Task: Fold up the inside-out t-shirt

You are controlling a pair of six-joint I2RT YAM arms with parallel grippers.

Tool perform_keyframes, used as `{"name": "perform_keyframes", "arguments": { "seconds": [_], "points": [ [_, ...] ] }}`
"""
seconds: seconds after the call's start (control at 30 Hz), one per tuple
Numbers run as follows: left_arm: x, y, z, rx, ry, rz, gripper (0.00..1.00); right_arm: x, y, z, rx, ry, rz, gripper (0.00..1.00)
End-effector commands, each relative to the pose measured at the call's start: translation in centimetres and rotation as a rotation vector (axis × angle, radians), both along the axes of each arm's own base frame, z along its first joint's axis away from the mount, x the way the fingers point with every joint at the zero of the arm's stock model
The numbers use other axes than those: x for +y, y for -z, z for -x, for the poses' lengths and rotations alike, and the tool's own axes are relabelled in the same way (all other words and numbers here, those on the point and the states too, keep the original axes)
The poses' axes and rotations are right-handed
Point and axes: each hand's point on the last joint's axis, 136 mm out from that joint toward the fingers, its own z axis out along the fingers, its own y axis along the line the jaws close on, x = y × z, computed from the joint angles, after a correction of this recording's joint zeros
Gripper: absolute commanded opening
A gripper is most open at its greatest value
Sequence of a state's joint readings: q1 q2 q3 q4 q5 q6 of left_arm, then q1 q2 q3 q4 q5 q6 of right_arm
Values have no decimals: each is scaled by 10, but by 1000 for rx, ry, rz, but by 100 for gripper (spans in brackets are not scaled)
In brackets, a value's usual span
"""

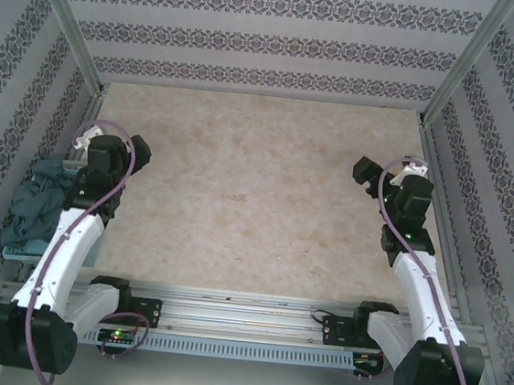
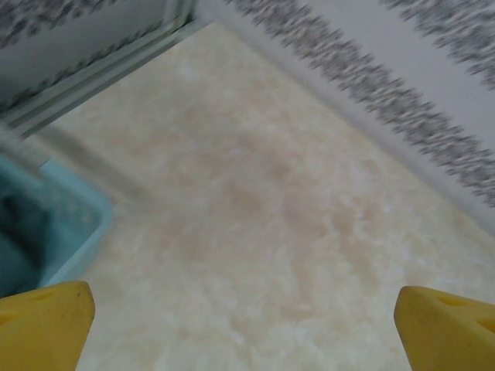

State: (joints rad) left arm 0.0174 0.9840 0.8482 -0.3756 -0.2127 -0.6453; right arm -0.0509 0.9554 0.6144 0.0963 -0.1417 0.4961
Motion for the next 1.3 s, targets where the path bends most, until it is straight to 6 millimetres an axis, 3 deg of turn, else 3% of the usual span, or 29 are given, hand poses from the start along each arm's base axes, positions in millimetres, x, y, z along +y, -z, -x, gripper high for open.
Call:
{"name": "perform_keyframes", "arguments": {
  "seconds": [0.0, 0.13, 0.33, 0.43, 0.7, 0.9, 1.27],
  "points": [
    [26, 16, 27, 245, -159, -42, 100, 22, 15, 4, 105, -109, -65, 98],
    [55, 18, 53, 420, -357, -146, 100, 47, 16, 3, 133, -188, -21, 98],
    [91, 3, 98, 537, -575, -247, 100, 85, 26, 9, 185, -286, 92, 98],
    [106, 6, 114, 558, -650, -218, 100, 95, 34, 12, 208, -305, 119, 98],
    [136, 23, 134, 580, -780, -127, 100, 105, 45, 17, 238, -324, 137, 98],
    [156, 58, 133, 608, -827, -4, 100, 103, 50, 21, 249, -324, 148, 98],
    [171, 123, 116, 664, -811, 145, 100, 99, 53, 34, 252, -328, 162, 98]
  ]
}}
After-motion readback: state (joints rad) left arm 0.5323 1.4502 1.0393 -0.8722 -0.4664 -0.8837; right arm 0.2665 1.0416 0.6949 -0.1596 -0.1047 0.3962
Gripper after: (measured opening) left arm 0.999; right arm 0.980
